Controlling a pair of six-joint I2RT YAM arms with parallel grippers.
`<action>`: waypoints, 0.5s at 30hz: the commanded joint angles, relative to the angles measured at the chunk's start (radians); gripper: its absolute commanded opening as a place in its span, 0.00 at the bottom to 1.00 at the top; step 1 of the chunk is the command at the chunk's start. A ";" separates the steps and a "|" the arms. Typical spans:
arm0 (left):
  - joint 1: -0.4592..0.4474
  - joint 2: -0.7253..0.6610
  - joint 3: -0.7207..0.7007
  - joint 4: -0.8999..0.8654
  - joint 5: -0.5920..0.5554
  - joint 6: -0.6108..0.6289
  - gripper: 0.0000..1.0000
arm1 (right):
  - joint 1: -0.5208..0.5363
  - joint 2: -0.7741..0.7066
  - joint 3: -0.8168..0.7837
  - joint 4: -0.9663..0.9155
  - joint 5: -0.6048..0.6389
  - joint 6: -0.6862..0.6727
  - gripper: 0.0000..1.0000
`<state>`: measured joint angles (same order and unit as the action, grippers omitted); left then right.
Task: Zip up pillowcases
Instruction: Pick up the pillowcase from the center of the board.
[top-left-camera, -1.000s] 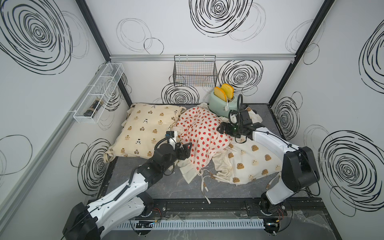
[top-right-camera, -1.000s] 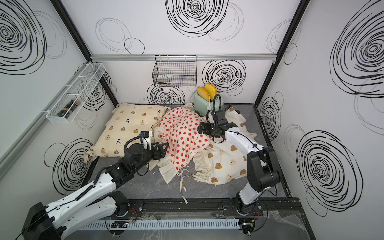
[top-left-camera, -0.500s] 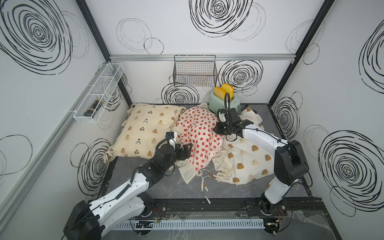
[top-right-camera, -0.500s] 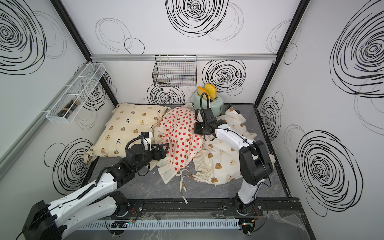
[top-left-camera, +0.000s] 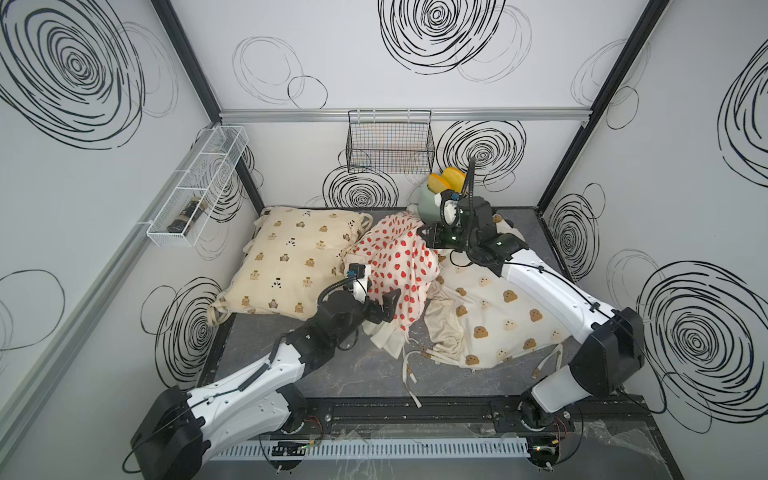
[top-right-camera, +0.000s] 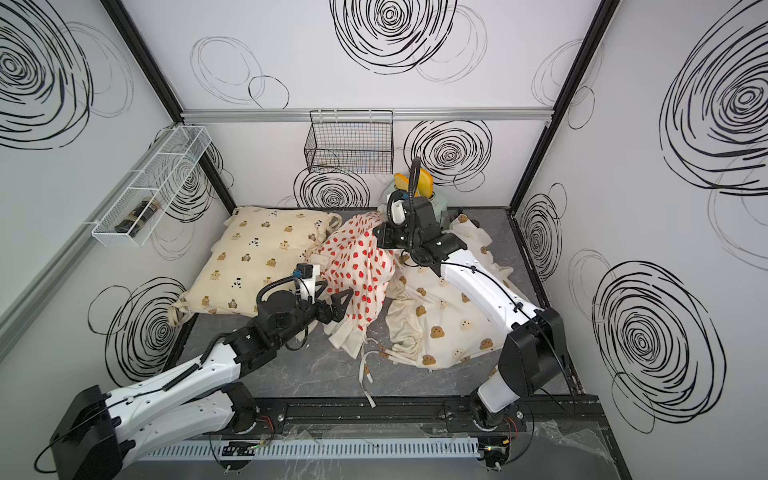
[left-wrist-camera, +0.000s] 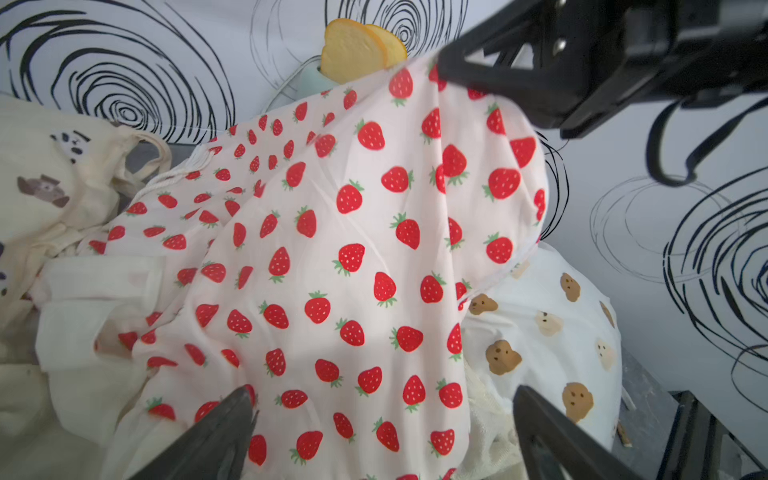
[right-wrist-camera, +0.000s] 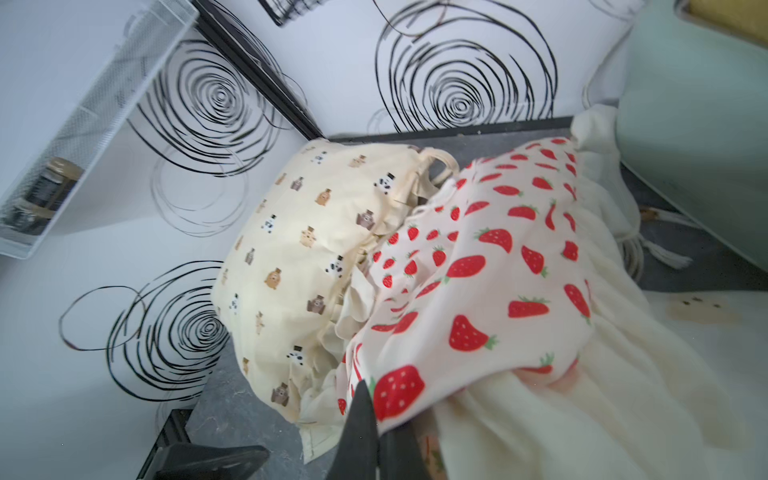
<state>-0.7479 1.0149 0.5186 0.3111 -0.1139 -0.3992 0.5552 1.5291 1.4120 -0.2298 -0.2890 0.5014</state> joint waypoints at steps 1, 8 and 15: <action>-0.023 0.094 0.076 0.147 -0.030 0.101 0.98 | 0.009 -0.047 0.056 0.051 -0.045 0.023 0.00; -0.049 0.279 0.174 0.270 -0.134 0.095 0.98 | 0.016 -0.086 0.062 0.054 -0.097 0.073 0.00; -0.047 0.400 0.246 0.401 -0.241 0.111 0.66 | 0.014 -0.137 0.001 0.061 -0.094 0.091 0.00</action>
<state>-0.7994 1.3899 0.7143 0.5808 -0.2962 -0.3134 0.5671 1.4441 1.4254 -0.2131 -0.3660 0.5766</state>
